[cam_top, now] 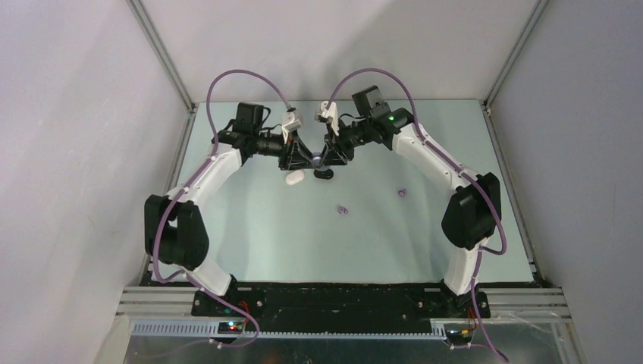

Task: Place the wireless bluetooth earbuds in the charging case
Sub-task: Open the charging case, then pick up the earbud from the center of the board.

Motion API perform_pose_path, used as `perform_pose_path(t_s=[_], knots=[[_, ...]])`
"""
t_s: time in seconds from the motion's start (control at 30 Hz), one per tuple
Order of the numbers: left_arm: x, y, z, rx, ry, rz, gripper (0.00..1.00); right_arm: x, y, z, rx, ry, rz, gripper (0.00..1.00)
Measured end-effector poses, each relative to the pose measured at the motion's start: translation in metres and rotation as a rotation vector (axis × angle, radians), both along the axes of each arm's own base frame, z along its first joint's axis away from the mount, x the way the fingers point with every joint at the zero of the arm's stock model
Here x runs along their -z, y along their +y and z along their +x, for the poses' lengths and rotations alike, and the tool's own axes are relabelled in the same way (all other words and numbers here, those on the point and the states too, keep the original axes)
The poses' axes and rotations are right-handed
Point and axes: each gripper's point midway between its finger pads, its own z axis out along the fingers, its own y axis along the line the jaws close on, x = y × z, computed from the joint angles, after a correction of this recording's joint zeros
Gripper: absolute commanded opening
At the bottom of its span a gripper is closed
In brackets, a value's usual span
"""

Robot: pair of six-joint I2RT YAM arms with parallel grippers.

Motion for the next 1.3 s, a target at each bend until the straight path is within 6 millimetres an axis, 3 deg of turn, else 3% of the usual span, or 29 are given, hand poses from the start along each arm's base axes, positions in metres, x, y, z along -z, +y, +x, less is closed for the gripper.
perform_pose_path(t_s=[0.37, 0.67, 0.97, 1.07, 1.17, 1.3], knots=[[-0.006, -0.001, 0.009, 0.037, -0.063, -0.028, 0.00, -0.009, -0.006, 0.014, 0.074, 0.022, 0.014, 0.43], [-0.001, 0.001, -0.001, 0.068, -0.006, -0.044, 0.00, -0.020, -0.029, 0.052, 0.188, -0.037, 0.023, 0.44], [-0.003, 0.003, -0.001, 0.067, 0.014, -0.060, 0.00, -0.024, -0.034, 0.052, 0.199, -0.034, 0.024, 0.47], [-0.006, 0.004, 0.003, 0.050, 0.028, -0.069, 0.00, -0.034, -0.051, 0.050, 0.221, -0.051, 0.027, 0.46], [-0.010, 0.001, 0.012, 0.023, 0.023, -0.095, 0.00, -0.042, -0.084, 0.040, 0.266, -0.074, 0.021, 0.42], [-0.010, 0.000, 0.018, -0.055, 0.075, -0.137, 0.00, -0.035, -0.119, 0.026, 0.321, -0.096, -0.015, 0.38]])
